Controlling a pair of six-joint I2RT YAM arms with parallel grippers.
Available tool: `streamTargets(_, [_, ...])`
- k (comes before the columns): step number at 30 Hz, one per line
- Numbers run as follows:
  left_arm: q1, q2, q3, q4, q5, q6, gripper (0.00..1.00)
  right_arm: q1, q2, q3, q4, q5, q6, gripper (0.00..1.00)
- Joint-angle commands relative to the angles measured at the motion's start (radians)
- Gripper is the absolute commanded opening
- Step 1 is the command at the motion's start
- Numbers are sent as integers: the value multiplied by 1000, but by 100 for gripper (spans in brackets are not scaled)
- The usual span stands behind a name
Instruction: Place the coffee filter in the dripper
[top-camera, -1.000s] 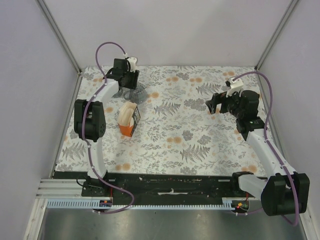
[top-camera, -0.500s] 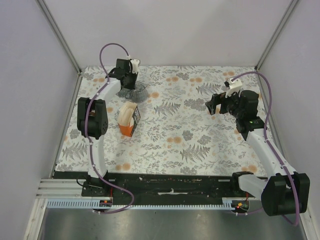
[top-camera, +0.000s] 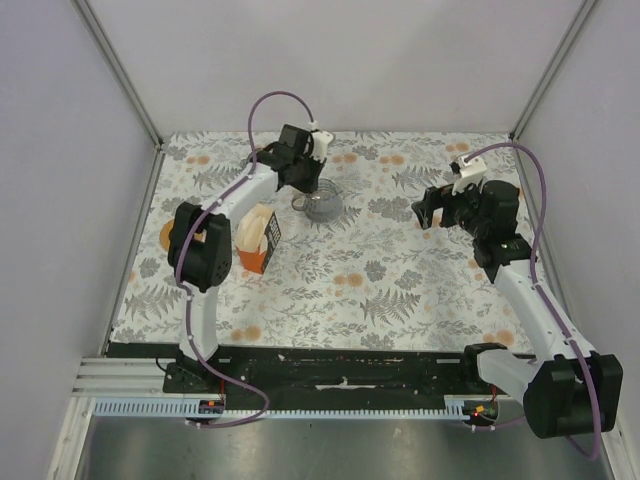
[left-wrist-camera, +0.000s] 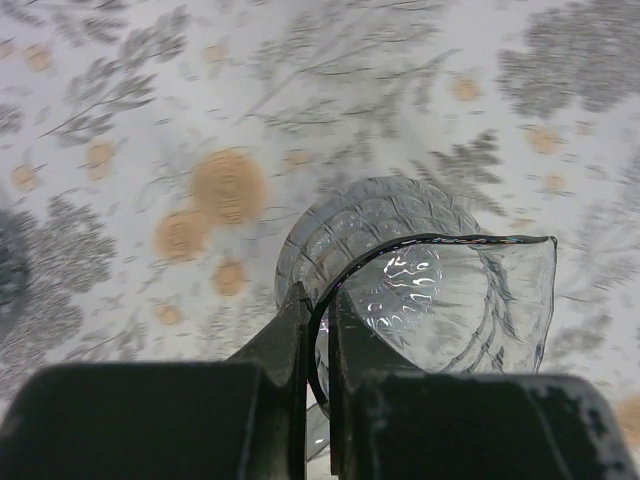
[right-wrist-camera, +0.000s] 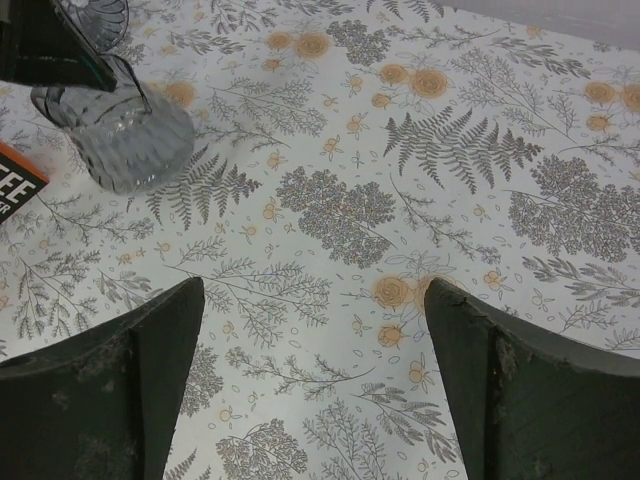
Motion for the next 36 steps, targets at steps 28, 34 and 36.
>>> streamTargets(28, [-292, -272, -297, 127, 13, -45, 57, 6, -111, 47, -3, 76, -10, 98])
streamTargets(34, [-287, -308, -127, -49, -67, -7, 70, 4, -116, 45, -3, 70, -13, 98])
streamTargets(36, [-277, -328, -72, -112, -87, 16, 73, 6, -116, 42, -3, 72, -15, 98])
